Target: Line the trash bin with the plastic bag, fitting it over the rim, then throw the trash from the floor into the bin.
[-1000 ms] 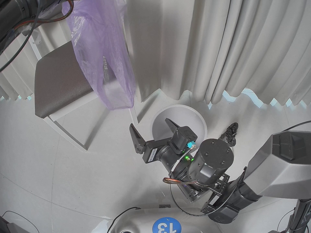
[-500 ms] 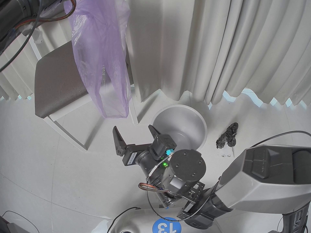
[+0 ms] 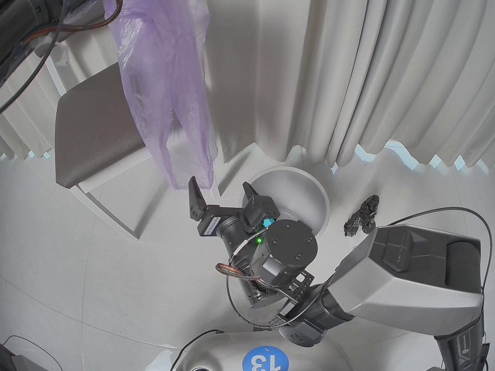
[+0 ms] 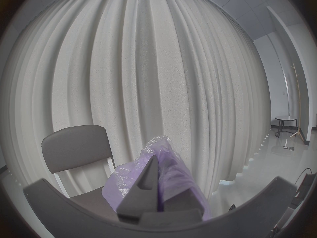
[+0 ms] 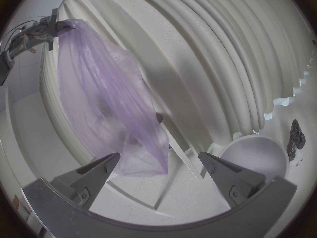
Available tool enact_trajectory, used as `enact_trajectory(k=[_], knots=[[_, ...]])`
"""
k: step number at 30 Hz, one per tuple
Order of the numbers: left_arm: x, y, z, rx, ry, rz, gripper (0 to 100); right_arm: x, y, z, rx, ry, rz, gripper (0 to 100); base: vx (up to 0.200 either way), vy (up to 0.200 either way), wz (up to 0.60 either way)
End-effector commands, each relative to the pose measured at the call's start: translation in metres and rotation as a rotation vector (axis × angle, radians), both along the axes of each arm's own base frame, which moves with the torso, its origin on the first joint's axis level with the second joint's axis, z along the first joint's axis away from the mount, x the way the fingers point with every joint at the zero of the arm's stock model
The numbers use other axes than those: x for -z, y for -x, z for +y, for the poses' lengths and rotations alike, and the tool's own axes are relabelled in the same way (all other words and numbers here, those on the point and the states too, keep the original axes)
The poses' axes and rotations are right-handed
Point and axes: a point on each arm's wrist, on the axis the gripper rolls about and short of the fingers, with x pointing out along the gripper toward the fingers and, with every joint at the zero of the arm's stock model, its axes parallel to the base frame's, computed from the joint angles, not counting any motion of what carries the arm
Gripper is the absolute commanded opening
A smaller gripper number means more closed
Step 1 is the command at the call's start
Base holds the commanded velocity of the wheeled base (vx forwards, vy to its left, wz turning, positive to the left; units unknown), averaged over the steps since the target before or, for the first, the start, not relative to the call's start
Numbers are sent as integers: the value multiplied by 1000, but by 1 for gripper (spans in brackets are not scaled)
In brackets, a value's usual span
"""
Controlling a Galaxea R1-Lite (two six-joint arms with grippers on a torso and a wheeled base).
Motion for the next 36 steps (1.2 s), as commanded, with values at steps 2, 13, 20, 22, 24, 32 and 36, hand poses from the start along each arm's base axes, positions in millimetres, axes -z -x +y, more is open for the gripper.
enact_trajectory(k=[2, 13, 20, 22, 24, 32, 36], knots=[[-1, 0, -1, 18, -7, -10, 0, 0, -10, -3, 21, -7, -4, 100, 0, 0, 0], [-1, 5, -7, 75, -9, -20, 0, 19, -20, 6, 33, 2, 5, 100, 0, 0, 0], [-1, 9, -11, 119, 4, -35, 0, -2, -41, -11, 91, -35, -23, 100, 0, 0, 0], [-2, 10, -11, 122, 5, -36, 0, -6, -46, -16, 107, -41, -28, 100, 0, 0, 0], [-2, 10, -11, 124, 6, -37, 0, -4, -48, -16, 110, -39, -27, 100, 0, 0, 0], [-1, 9, -12, 125, 4, -35, 0, 6, -51, -15, 113, -26, -17, 100, 0, 0, 0], [-1, 8, -12, 124, 1, -35, 0, 11, -57, -17, 125, -19, -11, 100, 0, 0, 0]])
